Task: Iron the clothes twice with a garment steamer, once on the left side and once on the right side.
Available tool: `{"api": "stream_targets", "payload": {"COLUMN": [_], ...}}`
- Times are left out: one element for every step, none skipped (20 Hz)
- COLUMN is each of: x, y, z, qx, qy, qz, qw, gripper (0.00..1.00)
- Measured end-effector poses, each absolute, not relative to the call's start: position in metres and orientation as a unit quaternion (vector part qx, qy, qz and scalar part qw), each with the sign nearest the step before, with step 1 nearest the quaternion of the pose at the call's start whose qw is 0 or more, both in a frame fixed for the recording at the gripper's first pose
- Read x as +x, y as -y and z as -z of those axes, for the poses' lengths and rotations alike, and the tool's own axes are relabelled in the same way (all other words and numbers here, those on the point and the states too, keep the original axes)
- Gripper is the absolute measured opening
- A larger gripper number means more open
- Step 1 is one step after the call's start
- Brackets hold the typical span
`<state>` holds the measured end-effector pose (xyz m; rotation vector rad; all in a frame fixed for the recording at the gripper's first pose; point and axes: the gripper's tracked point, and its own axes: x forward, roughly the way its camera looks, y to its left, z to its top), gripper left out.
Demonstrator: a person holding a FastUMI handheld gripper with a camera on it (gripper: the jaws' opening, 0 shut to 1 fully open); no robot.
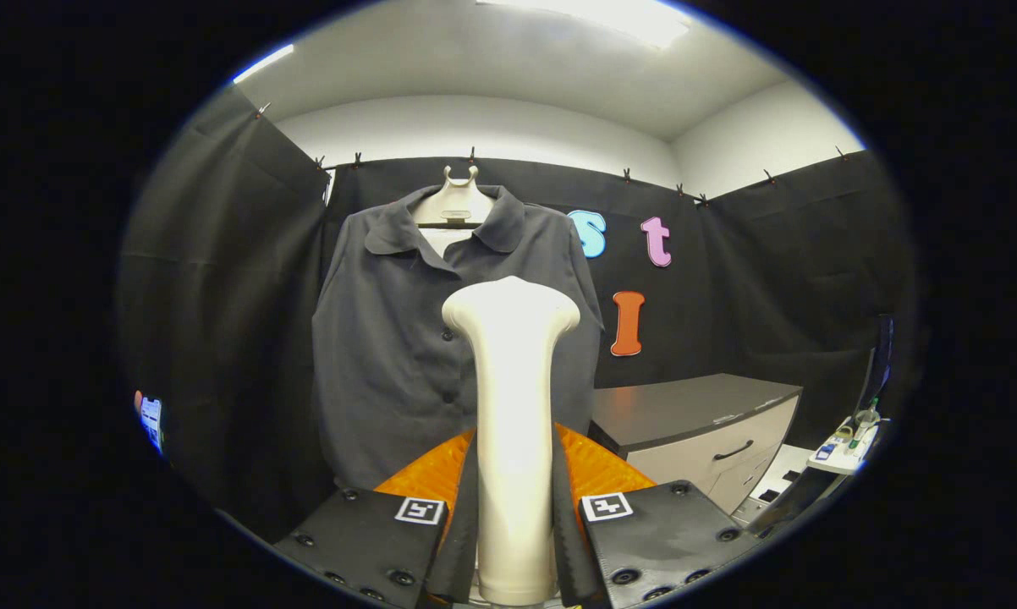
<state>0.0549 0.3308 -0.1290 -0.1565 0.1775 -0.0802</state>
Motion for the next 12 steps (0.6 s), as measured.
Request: {"api": "stream_targets", "payload": {"x": [0.053, 0.0518, 0.0501, 0.0499, 0.0483, 0.0477, 0.048, 0.0477, 0.047, 0.0469, 0.0471, 0.0478], "y": [-0.3276, -0.3251, -0.3241, -0.324, -0.3244, -0.3246, -0.3252, -0.3252, -0.3257, -0.3265, -0.3264, -0.3263], "z": [0.1295, 0.1307, 0.1313, 0.1321, 0.1322, 0.1325, 0.1318, 0.132, 0.1333, 0.1346, 0.1359, 0.1354], "qx": [-0.082, -0.086, -0.088, -0.088, -0.087, -0.086, -0.086, -0.087, -0.086, -0.086, -0.085, -0.086], "qy": [-0.089, -0.09, -0.092, -0.093, -0.094, -0.093, -0.092, -0.092, -0.092, -0.093, -0.094, -0.094], "qz": [0.043, 0.045, 0.046, 0.046, 0.044, 0.043, 0.043, 0.043, 0.041, 0.04, 0.039, 0.039], "qw": [0.992, 0.991, 0.991, 0.991, 0.991, 0.991, 0.991, 0.991, 0.991, 0.991, 0.991, 0.991], "gripper": [0.45, 0.45, 0.45, 0.45, 0.45, 0.45, 0.45, 0.45, 0.45, 0.45, 0.45, 0.45]}}
